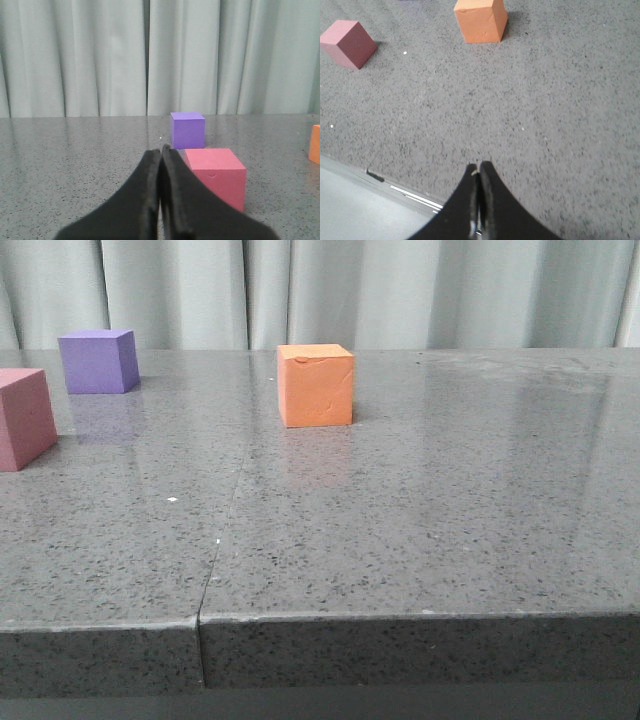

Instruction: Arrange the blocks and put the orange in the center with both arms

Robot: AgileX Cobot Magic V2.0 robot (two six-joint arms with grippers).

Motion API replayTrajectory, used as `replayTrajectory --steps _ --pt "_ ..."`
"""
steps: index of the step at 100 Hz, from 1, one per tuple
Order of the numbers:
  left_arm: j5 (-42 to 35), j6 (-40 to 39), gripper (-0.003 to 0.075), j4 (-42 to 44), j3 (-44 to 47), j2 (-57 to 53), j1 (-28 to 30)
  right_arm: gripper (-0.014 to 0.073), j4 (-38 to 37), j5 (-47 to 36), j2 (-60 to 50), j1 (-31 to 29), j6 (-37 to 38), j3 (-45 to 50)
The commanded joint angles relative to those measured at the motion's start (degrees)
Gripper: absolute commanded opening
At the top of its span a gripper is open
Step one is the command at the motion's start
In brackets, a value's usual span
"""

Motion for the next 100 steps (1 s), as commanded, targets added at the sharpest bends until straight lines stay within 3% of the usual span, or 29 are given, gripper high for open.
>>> replayTrajectory --steps 1,24,47,80,100 --pt "-4.42 0.05 -0.002 -0.33 0.51 -1.64 0.1 -0.0069 -0.22 -4.25 -3.88 -0.1 -0.43 1.33" --pt "0.75 0.05 -0.0021 -0.33 -4.87 -0.59 0.1 -0.0069 -0.27 -3.57 -12.02 -0.1 -0.43 4.65" --pt "7.64 0.05 -0.0021 -0.22 -13.18 4.31 0.1 -0.0069 -0.27 -3.38 -12.46 -0.1 -0.43 4.65" --pt "26.19 0.05 -0.002 0.67 -33.17 25.46 0.1 -0.0069 -0.27 -3.38 -12.46 -0.1 -0.43 4.65" --pt "31.98 0.05 -0.0017 0.67 -43.97 38.62 0.1 -0.0069 -0.27 -3.38 -12.46 -0.1 -0.43 4.65"
